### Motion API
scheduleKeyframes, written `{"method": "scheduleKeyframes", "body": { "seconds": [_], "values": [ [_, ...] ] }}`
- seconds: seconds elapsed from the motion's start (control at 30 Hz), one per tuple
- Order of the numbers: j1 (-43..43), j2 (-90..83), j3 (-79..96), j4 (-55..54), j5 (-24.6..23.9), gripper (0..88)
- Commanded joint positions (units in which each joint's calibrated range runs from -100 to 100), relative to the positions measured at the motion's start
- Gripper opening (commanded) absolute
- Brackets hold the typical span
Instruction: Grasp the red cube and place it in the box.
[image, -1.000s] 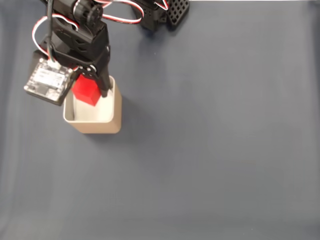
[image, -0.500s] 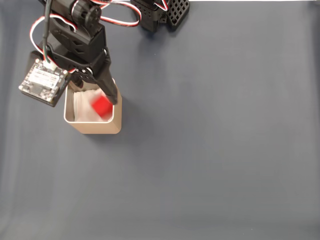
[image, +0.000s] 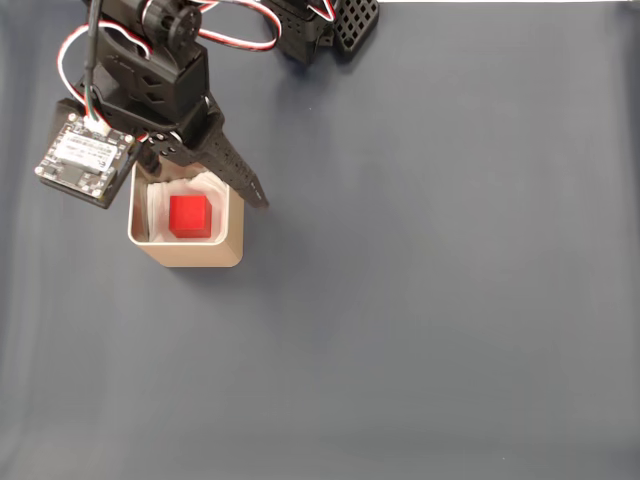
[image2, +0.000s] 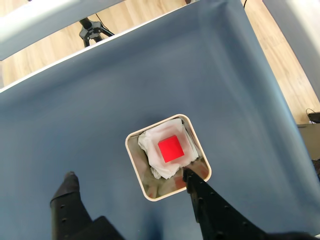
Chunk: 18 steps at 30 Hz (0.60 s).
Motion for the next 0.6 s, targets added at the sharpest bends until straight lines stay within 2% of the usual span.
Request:
{"method": "scheduleKeyframes", "body": {
  "seconds": [0.0, 0.57],
  "values": [
    [0.6, -3.26, -0.18, -1.11, 0.1, 49.8],
    [1.02, -4.47, 1.65, -2.91, 0.05, 49.6]
  ]
}}
